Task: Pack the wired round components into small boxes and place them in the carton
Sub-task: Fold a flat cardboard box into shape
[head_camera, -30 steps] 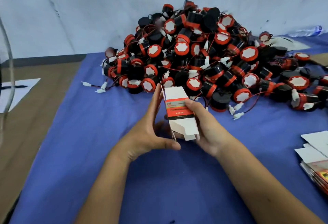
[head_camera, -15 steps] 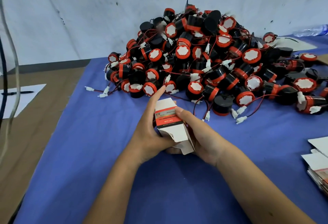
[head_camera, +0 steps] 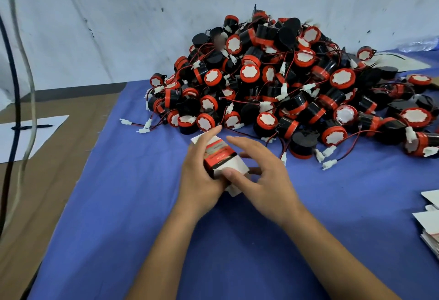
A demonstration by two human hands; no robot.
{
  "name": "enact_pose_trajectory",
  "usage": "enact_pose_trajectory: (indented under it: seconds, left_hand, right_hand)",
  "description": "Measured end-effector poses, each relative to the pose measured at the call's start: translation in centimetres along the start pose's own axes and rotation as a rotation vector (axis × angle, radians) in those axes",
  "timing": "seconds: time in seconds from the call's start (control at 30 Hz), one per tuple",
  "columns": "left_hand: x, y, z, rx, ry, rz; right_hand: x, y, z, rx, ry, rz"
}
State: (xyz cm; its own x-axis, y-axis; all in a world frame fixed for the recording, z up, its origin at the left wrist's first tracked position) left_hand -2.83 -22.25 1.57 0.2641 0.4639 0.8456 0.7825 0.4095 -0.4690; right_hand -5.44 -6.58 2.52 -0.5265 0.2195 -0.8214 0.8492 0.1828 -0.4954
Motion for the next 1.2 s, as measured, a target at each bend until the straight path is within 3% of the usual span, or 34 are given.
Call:
enact_pose_trajectory:
  seconds: [0.1, 0.23, 0.33, 0.57, 0.77, 0.87, 0.93, 1.03, 1.1, 1.2]
  left_hand:
    - [0.8, 0.1, 0.2, -0.037, 0.009, 0.018]
    - [1.3, 0.2, 0.0, -0.123, 0.037, 0.027]
    - [1.5, 0.4, 0.1, -0.221, 0.098, 0.020]
    - [0.4, -0.3, -1.5, -0.175, 0.062, -0.005]
    - [0.1, -0.3, -1.1, -0.191, 0.034, 0.033]
    - [0.1, -0.6, -1.1, -0.122, 0.049, 0.032]
    - [0.0, -0.8, -1.3, -0.002, 0.152, -0.035]
    - [-0.8, -0.8, -1.3, 0.183, 0.518, -0.337]
    - [-1.0, -0.5, -0.5, 0.175, 0.761, -0.496]
    - [-0.5, -0.2, 0.5, 0.086, 0.856, -0.507]
  right_hand:
    - [-0.7, 0.1, -0.4, 0.072, 0.087, -0.286]
    - [-1.1, 0.4, -0.7, 0.190, 0.209, -0.426]
    - [-1.4, 0.2, -1.2, 0.204, 0.189, -0.411]
    - [-0.7, 0.0, -1.2, -0.087, 0.030, -0.310]
    - [-0.7, 0.0, -1.5, 0.052, 0.147, -0.378]
    - [-1.3, 0.3, -1.4, 0.108, 0.112, -0.372]
    - [-1.2, 0.3, -1.2, 0.087, 0.024, -0.269]
    - [-0.1, 0.2, -0.4, -0.003, -0.156, 0.039]
    - [0.9, 0.3, 0.4, -0.050, -0.353, 0.286]
    - [1.8, 0.3, 1.1, -0.061, -0.586, 0.503]
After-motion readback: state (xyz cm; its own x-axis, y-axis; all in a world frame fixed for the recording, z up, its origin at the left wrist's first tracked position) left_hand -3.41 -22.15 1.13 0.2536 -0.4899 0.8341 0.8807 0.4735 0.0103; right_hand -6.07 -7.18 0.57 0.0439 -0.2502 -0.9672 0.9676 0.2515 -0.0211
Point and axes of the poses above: each hand's wrist, its own y-axis away from the middle knuckle, its own z-axis out of the palm, x = y × z, the point moved 5 cm from there along -y, towards the middle knuckle, and after that the axes turned 12 degrees about x, right-handed, at the moved point
